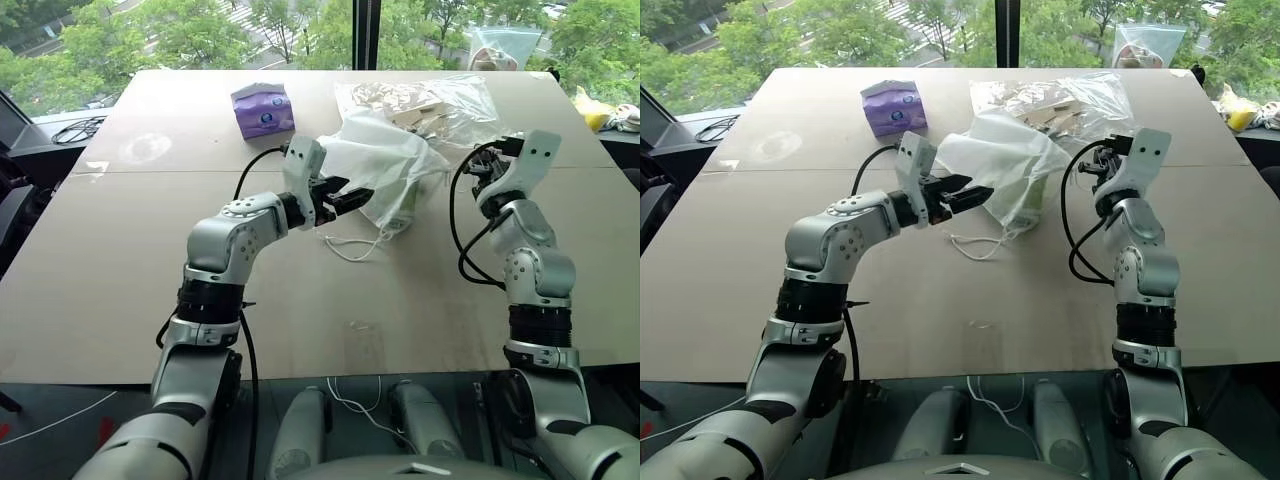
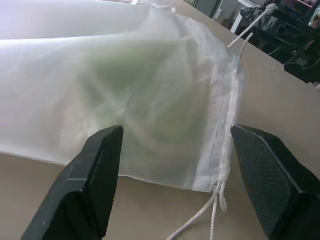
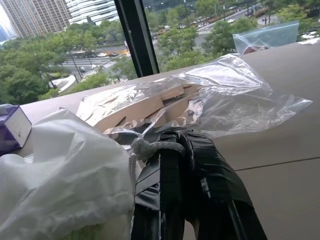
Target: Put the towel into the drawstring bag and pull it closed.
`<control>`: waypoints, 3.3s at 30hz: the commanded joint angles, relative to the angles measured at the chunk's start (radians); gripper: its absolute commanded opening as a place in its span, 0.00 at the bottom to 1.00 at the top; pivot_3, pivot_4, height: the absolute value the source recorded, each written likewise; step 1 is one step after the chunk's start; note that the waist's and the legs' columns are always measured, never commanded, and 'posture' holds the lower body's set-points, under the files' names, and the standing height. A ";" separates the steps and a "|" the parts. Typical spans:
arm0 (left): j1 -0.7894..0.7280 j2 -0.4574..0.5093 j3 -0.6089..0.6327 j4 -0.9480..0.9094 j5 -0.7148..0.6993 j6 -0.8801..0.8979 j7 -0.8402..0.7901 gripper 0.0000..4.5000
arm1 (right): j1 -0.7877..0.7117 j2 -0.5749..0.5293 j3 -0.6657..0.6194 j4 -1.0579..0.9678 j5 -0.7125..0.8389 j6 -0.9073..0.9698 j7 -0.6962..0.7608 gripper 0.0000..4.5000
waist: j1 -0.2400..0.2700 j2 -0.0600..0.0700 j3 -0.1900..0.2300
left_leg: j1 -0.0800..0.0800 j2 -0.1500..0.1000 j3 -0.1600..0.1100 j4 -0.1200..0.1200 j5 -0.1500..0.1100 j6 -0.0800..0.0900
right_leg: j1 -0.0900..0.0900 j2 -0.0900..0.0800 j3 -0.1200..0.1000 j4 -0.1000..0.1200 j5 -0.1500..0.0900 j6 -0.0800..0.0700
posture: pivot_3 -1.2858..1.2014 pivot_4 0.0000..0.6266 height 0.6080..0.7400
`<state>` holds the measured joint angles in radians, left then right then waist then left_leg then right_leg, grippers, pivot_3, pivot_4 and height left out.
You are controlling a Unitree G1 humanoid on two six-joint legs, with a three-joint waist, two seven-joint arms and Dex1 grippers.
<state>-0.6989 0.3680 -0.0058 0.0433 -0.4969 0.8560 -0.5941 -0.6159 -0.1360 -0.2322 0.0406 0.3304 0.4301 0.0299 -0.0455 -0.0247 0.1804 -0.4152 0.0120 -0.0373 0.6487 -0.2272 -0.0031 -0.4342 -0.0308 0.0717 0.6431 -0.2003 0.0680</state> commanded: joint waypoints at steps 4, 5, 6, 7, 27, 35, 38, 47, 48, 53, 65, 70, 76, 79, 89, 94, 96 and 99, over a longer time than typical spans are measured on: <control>0.086 0.075 -0.082 -0.122 0.017 0.037 -0.064 0.80 | -0.019 0.009 0.006 -0.036 0.002 -0.008 -0.005 0.00 | 0.001 0.000 0.000 | 0.000 0.000 0.000 0.000 0.000 0.000 | 0.000 0.000 0.000 0.000 0.000 0.000 | 0.52 0.24 1.00; 0.094 0.079 -0.096 -0.123 0.030 0.029 -0.062 0.80 | -0.020 0.010 0.007 -0.035 0.002 -0.008 -0.006 0.00 | 0.002 0.000 0.000 | 0.000 0.000 0.000 0.000 0.000 0.000 | 0.000 0.000 0.000 0.000 0.000 0.000 | 0.52 0.24 1.00; 0.106 0.086 -0.123 -0.119 0.057 0.004 -0.063 0.80 | -0.022 0.011 0.007 -0.033 0.002 -0.008 -0.006 0.00 | 0.004 0.000 0.000 | 0.000 0.000 0.000 0.000 0.000 0.000 | 0.000 0.000 0.000 0.000 0.000 0.000 | 0.52 0.24 1.00; 0.117 0.087 -0.145 -0.110 0.083 -0.023 -0.060 0.80 | -0.023 0.012 0.008 -0.031 0.001 -0.009 -0.006 0.00 | 0.004 0.000 0.000 | 0.000 0.000 0.000 0.000 0.000 0.000 | 0.000 0.000 0.000 0.000 0.000 0.000 | 0.52 0.24 1.00; 0.195 -0.024 -0.385 0.046 0.514 -0.511 0.054 0.80 | -0.023 0.024 0.014 -0.023 -0.004 -0.010 -0.016 0.00 | 0.004 0.002 -0.001 | 0.001 0.000 0.000 0.001 0.000 0.000 | 0.001 0.000 0.000 0.000 0.000 0.000 | 0.52 0.24 1.00; 0.254 -0.077 -0.387 0.094 0.742 -0.625 0.345 0.80 | -0.020 0.022 0.012 -0.023 -0.004 -0.007 -0.015 0.00 | 0.001 0.003 -0.003 | 0.002 0.000 0.001 0.002 0.000 0.000 | 0.002 0.000 0.000 0.001 0.000 0.000 | 0.52 0.24 1.00; 0.268 -0.114 -0.339 0.106 0.751 -0.607 0.415 0.61 | -0.018 0.023 0.014 -0.019 -0.005 -0.009 -0.014 0.00 | 0.001 0.004 -0.003 | 0.003 0.000 0.001 0.002 0.000 0.000 | 0.002 0.000 0.000 0.002 0.000 0.000 | 0.52 0.24 1.00; 0.231 -0.085 -0.276 0.180 0.923 -0.678 0.719 0.00 | -0.013 0.009 0.024 -0.003 -0.030 -0.024 -0.008 0.00 | -0.003 0.005 -0.003 | 0.005 0.001 0.001 0.003 0.000 0.000 | 0.002 0.001 0.001 0.005 0.000 0.000 | 0.52 0.24 1.00; 0.226 -0.075 -0.267 0.183 0.940 -0.692 0.752 0.00 | -0.012 0.008 0.021 -0.003 -0.032 -0.026 -0.010 0.00 | -0.003 0.005 -0.003 | 0.005 0.001 0.001 0.003 0.000 0.000 | 0.002 0.001 0.001 0.005 0.000 0.000 | 0.52 0.24 1.00; 0.219 -0.056 -0.205 0.195 0.974 -0.718 0.860 0.00 | -0.009 0.004 0.005 0.002 -0.038 -0.027 -0.020 0.00 | 0.000 0.005 -0.003 | 0.003 0.001 0.000 0.003 0.000 0.000 | 0.002 0.001 0.000 0.005 0.000 0.000 | 0.52 0.24 1.00; 0.118 0.019 0.044 0.125 0.926 -0.720 0.951 0.00 | -0.041 -0.052 -0.065 0.050 -0.103 -0.116 -0.127 0.00 | 0.006 0.004 -0.003 | 0.001 -0.001 -0.001 0.002 0.000 0.000 | 0.002 -0.002 -0.001 0.002 0.000 0.000 | 0.52 0.24 1.00; 0.025 0.078 0.098 0.123 0.938 -0.716 0.968 0.00 | -0.081 -0.112 -0.104 0.061 -0.149 -0.172 -0.197 0.00 | 0.005 0.005 -0.003 | 0.001 -0.002 0.000 0.001 0.000 0.000 | 0.002 -0.002 -0.001 0.001 0.000 0.000 | 0.52 0.24 1.00; -0.114 0.129 0.085 0.192 0.940 -0.745 0.953 0.00 | -0.175 -0.238 -0.057 0.052 -0.241 -0.225 -0.171 0.00 | 0.005 0.004 -0.003 | 0.000 -0.002 0.000 0.001 0.000 0.000 | 0.001 -0.002 -0.001 0.001 0.000 0.000 | 0.52 0.24 1.00; -0.148 0.125 0.108 0.253 0.907 -0.726 0.961 0.00 | -0.200 -0.258 -0.079 0.076 -0.235 -0.232 -0.184 0.00 | 0.003 0.004 -0.003 | 0.001 -0.002 0.000 0.001 0.000 0.000 | 0.001 -0.002 -0.001 0.001 0.000 0.000 | 0.52 0.24 1.00; -0.084 0.052 0.253 0.306 0.777 -0.517 1.020 0.00 | -0.114 -0.234 -0.212 0.066 -0.210 -0.181 -0.363 0.00 | 0.004 0.004 -0.003 | 0.000 -0.002 0.000 0.000 0.000 0.000 | 0.001 -0.003 -0.001 0.000 0.000 0.000 | 0.52 0.24 1.00; -0.085 0.085 0.267 0.269 0.787 -0.526 1.080 0.00 | -0.107 -0.245 -0.271 0.075 -0.203 -0.185 -0.460 0.00 | 0.005 0.004 -0.003 | 0.000 -0.002 -0.001 0.000 0.000 0.000 | 0.001 -0.003 -0.001 0.001 0.000 0.000 | 0.52 0.24 1.00; -0.106 0.108 0.265 0.273 0.796 -0.551 1.105 0.00 | -0.114 -0.253 -0.286 0.087 -0.200 -0.191 -0.491 0.00 | 0.005 0.004 -0.003 | 0.000 -0.002 0.000 0.000 0.000 0.000 | 0.001 -0.003 -0.001 0.001 0.000 0.000 | 0.52 0.24 1.00; -0.154 0.145 0.265 0.311 0.794 -0.595 1.132 0.00 | -0.123 -0.265 -0.296 0.093 -0.197 -0.204 -0.520 0.00 | 0.004 0.004 -0.003 | 0.000 -0.002 0.000 0.000 0.000 0.000 | 0.001 -0.003 -0.001 0.001 0.000 0.000 | 0.52 0.24 1.00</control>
<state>-0.8238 0.4288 0.1473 0.3304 0.2797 0.2635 0.4526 -0.7276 -0.3354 -0.3729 0.1353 0.1482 0.2547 -0.4026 -0.0420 -0.0205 0.1775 -0.4149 0.0098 -0.0376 0.6489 -0.2270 -0.0030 -0.4332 -0.0339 0.0707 0.6439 -0.1998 0.0683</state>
